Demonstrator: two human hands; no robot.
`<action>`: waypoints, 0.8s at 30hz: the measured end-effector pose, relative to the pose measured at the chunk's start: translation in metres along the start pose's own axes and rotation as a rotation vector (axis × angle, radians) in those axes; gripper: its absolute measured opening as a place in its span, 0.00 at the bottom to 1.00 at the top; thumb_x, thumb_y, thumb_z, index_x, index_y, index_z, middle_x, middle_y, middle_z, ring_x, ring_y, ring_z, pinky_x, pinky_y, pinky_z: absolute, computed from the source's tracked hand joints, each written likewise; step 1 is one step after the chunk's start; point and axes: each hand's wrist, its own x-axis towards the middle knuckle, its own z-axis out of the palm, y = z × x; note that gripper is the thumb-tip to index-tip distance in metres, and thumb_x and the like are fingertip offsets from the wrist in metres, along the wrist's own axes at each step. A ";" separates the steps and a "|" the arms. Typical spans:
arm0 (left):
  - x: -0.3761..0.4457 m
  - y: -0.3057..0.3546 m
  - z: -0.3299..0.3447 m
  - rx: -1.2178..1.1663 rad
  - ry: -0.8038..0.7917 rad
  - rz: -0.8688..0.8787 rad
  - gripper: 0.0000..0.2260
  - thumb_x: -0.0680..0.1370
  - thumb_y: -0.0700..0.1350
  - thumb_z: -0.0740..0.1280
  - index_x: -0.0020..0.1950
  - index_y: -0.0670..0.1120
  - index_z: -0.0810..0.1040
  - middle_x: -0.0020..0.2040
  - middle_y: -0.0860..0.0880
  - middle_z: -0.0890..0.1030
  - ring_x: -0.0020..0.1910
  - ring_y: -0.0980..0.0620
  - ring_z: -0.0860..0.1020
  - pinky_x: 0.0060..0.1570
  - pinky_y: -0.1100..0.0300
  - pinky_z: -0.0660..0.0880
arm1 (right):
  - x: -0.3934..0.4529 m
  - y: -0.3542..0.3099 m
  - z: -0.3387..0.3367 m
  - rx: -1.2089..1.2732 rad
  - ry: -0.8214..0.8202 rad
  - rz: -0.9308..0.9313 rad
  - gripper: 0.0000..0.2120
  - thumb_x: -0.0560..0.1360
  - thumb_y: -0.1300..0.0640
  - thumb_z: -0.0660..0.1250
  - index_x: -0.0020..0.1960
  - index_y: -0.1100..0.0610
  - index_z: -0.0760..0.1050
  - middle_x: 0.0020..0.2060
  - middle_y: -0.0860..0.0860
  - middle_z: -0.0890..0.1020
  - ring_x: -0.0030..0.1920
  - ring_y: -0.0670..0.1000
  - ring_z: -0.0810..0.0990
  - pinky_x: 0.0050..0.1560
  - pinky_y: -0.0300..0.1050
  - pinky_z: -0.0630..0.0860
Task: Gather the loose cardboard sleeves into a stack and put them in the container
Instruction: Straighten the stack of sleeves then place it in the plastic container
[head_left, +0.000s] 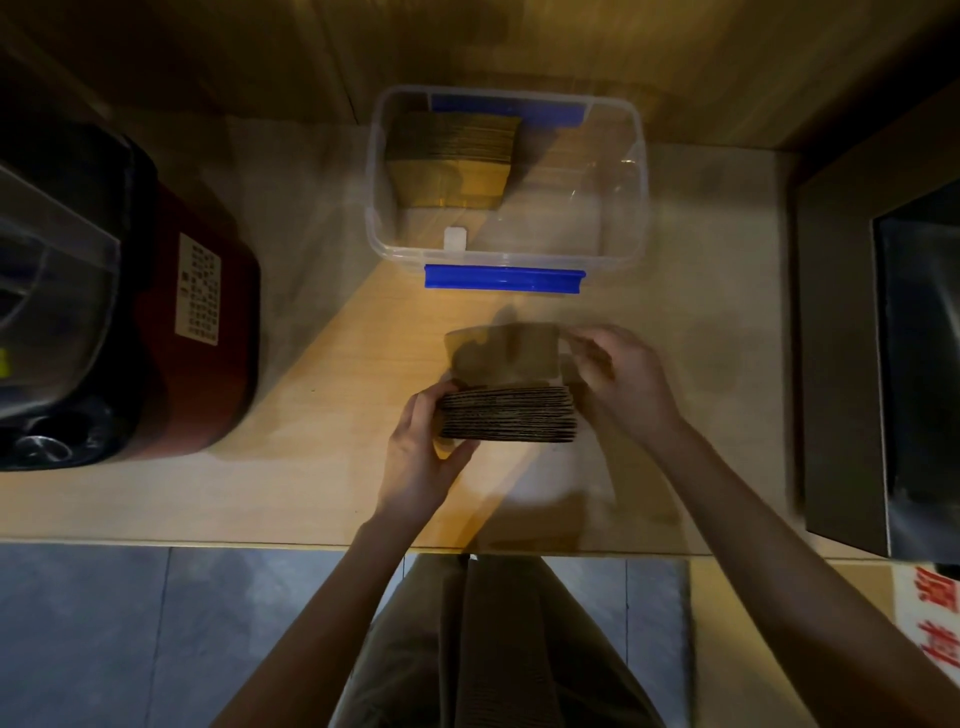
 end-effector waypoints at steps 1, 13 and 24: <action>0.000 0.000 0.000 0.000 0.005 0.001 0.25 0.67 0.38 0.73 0.62 0.40 0.69 0.57 0.40 0.77 0.53 0.52 0.73 0.51 0.71 0.67 | 0.010 -0.002 0.001 -0.047 -0.053 -0.011 0.19 0.71 0.65 0.65 0.62 0.58 0.73 0.58 0.58 0.78 0.59 0.58 0.75 0.57 0.41 0.67; -0.001 0.003 0.003 -0.011 0.035 -0.008 0.26 0.66 0.36 0.73 0.62 0.40 0.69 0.57 0.40 0.76 0.53 0.52 0.72 0.51 0.78 0.65 | 0.032 -0.004 0.012 -0.025 -0.204 0.000 0.17 0.63 0.64 0.74 0.49 0.56 0.76 0.53 0.57 0.75 0.55 0.56 0.74 0.59 0.50 0.72; -0.002 0.009 0.007 0.003 0.086 -0.016 0.32 0.68 0.38 0.72 0.69 0.40 0.63 0.63 0.38 0.72 0.61 0.49 0.69 0.58 0.70 0.64 | 0.001 -0.010 -0.004 0.379 -0.284 0.074 0.11 0.73 0.70 0.61 0.46 0.55 0.74 0.38 0.45 0.77 0.41 0.40 0.76 0.41 0.25 0.69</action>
